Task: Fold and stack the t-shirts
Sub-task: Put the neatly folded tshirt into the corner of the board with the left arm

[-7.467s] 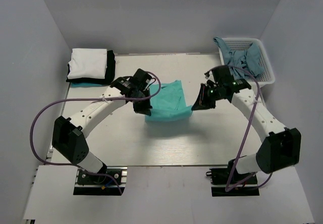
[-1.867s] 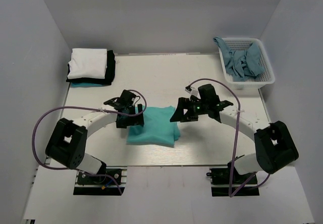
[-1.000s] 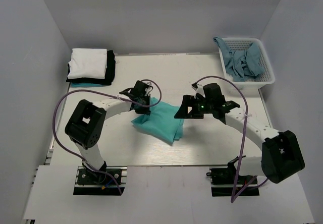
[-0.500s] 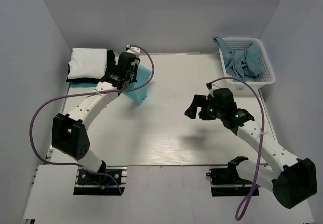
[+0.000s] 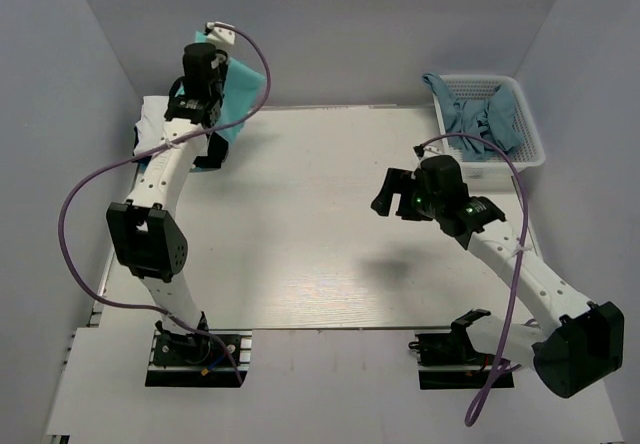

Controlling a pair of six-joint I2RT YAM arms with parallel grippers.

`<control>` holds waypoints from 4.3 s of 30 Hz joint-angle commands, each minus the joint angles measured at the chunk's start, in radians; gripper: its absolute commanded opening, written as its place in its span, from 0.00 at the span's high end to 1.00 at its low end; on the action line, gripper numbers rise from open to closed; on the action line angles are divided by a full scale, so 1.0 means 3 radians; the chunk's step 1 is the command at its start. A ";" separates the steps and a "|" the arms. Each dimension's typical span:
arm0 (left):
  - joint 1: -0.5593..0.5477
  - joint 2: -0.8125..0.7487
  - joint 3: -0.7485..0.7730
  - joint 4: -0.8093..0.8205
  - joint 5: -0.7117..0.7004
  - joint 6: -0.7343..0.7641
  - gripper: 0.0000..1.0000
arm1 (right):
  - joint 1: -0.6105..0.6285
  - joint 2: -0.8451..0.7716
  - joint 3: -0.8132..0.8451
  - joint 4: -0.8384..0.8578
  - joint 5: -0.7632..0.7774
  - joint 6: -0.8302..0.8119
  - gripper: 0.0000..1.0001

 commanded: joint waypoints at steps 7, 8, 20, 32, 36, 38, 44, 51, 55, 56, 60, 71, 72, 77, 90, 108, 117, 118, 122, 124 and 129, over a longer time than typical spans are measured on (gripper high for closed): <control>0.0485 0.0295 0.0546 0.0020 0.0388 0.0031 1.00 | -0.0013 0.0422 0.0524 -0.0237 0.0201 -0.0075 0.10; 0.0566 0.0346 0.0546 0.0021 0.0388 0.0031 1.00 | -0.0023 0.0468 0.0575 -0.0247 0.0236 -0.0070 0.10; 0.1094 0.0642 0.0433 0.0215 0.0607 -0.0460 1.00 | -0.0023 0.0908 0.0938 -0.0288 0.0201 -0.0096 0.10; 0.1401 0.1256 0.1010 0.0073 0.0362 -0.0945 0.00 | -0.0028 0.1230 0.1168 -0.0324 0.0155 -0.0136 0.10; 0.1436 0.1257 0.1154 0.0041 0.0556 -0.1017 0.00 | -0.0023 0.1282 0.1209 -0.0324 0.0124 -0.0126 0.10; 0.1436 0.1257 0.1154 0.0041 0.0729 -0.1048 0.00 | -0.0023 0.1282 0.1179 -0.0293 0.0109 -0.0131 0.10; 0.1319 0.1144 0.0986 -0.0122 0.1389 -0.1079 0.00 | -0.0033 0.1266 0.1026 -0.0140 -0.0059 -0.0111 0.10; 0.1181 0.1582 0.1215 -0.0515 0.1937 -0.1145 0.02 | -0.0038 0.1277 0.0969 -0.0196 -0.0071 -0.0187 0.10; 0.1150 0.1635 0.0952 -0.0569 0.2334 -0.1248 0.16 | -0.0033 0.1276 0.0928 -0.0186 -0.0060 -0.0187 0.10; 0.1110 0.1579 0.0818 -0.0486 0.2336 -0.1248 0.18 | -0.0033 0.1282 0.0923 -0.0181 -0.0055 -0.0182 0.10; 0.1027 0.1548 0.0388 -0.0210 0.2402 -0.1452 0.19 | -0.0048 0.1323 0.0923 -0.0170 -0.0065 -0.0187 0.10; 0.0997 0.1559 0.0637 -0.0327 0.2305 -0.1457 0.23 | -0.0064 0.1251 0.0903 -0.0130 -0.0152 -0.0213 0.10; 0.0997 0.1503 0.0719 -0.0367 0.2270 -0.1422 0.22 | -0.0069 0.1246 0.0923 -0.0119 -0.0167 -0.0228 0.10; 0.0997 0.1109 0.0944 -0.0567 0.1999 -0.1584 0.02 | -0.0069 0.1149 0.0877 -0.0022 -0.0188 -0.0244 0.10; 0.1569 0.0980 0.0577 -0.0205 0.2483 -0.2214 0.72 | -0.0064 0.1184 0.1025 -0.0155 -0.0275 -0.0244 0.10; 0.2065 0.2222 0.0258 0.1601 0.4549 -0.3339 1.00 | -0.0059 0.1553 0.1363 -0.0283 -0.0213 -0.0244 0.10; 0.2065 0.1871 0.0585 0.0800 0.4259 -0.2639 0.68 | -0.0059 0.1445 0.1343 -0.0227 -0.0249 -0.0264 0.10; 0.2065 0.1678 0.0587 0.0565 0.4187 -0.2562 0.31 | -0.0054 0.1410 0.1312 -0.0217 -0.0285 -0.0274 0.10; 0.1984 0.1048 0.0286 0.0369 0.3988 -0.2154 0.00 | -0.0054 0.1318 0.1261 -0.0150 -0.0443 -0.0351 0.10; 0.1943 0.0808 0.0163 0.0150 0.3957 -0.2035 0.00 | -0.0059 0.1277 0.1184 -0.0145 -0.0571 -0.0392 0.10; 0.1703 -0.0188 -0.0374 -0.0407 0.3350 -0.1871 0.00 | -0.0054 0.0904 0.0944 -0.0012 -0.0511 -0.0346 0.10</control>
